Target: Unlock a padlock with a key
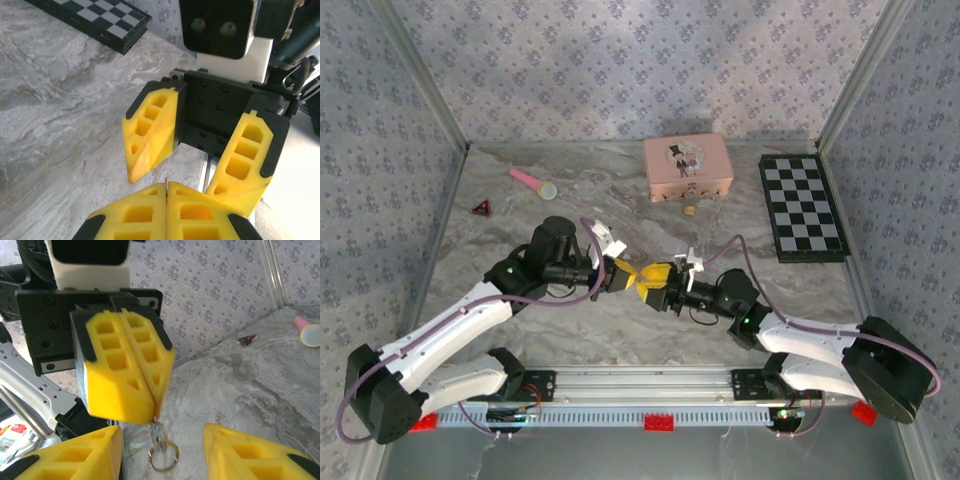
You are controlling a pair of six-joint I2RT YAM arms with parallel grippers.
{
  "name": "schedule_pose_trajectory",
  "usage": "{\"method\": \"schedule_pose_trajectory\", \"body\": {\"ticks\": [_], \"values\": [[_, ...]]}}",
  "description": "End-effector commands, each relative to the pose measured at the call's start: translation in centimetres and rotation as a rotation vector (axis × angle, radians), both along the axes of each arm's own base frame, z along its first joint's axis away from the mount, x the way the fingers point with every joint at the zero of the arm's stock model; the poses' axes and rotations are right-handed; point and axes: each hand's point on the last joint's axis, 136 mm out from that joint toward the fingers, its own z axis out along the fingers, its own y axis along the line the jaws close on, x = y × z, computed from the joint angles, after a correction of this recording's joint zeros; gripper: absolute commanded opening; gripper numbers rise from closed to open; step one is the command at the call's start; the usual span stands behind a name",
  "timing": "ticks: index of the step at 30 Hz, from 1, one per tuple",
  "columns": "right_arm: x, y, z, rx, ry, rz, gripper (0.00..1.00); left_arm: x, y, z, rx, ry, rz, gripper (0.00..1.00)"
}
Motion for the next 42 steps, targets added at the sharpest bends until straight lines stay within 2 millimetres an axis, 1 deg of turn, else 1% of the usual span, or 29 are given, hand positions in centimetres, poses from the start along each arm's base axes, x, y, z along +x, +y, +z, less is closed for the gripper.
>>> {"method": "schedule_pose_trajectory", "body": {"ticks": [1, 4, 10, 13, 20, 23, 27, 32, 42], "values": [[-0.5, 0.6, 2.3, 0.048, -0.066, 0.034, 0.43, -0.3, -0.4, 1.2, -0.01, -0.032, -0.031, 0.0], [-0.6, 0.8, 2.2, 0.044, -0.064, 0.044, 0.36, -0.3, -0.3, 1.3, -0.011, -0.037, -0.031, 0.0], [-0.7, 0.7, 2.2, 0.047, -0.062, 0.047, 0.31, 0.0, 0.2, 1.2, 0.009, -0.068, -0.004, 0.0], [-0.8, 0.7, 2.1, 0.043, -0.064, 0.054, 0.27, -0.1, 0.2, 1.8, -0.01, -0.077, -0.004, 0.0], [-0.8, 0.8, 1.9, 0.038, -0.059, 0.055, 0.27, 0.1, 0.7, 2.2, -0.032, -0.107, 0.032, 0.0], [-0.8, 0.8, 2.0, 0.039, -0.058, 0.056, 0.27, 0.0, 0.6, 2.4, -0.041, -0.098, 0.02, 0.0], [-1.0, 0.8, 2.8, 0.064, -0.062, 0.067, 0.27, -0.3, 0.4, 2.3, -0.041, -0.086, 0.001, 0.0], [-0.9, 0.9, 2.8, 0.059, -0.063, 0.069, 0.27, -0.5, 0.3, 2.2, -0.043, -0.079, -0.014, 0.0], [-0.7, 1.2, 2.4, 0.043, -0.057, 0.071, 0.2, -0.5, 0.2, 2.2, -0.045, -0.076, -0.023, 0.0]]}}
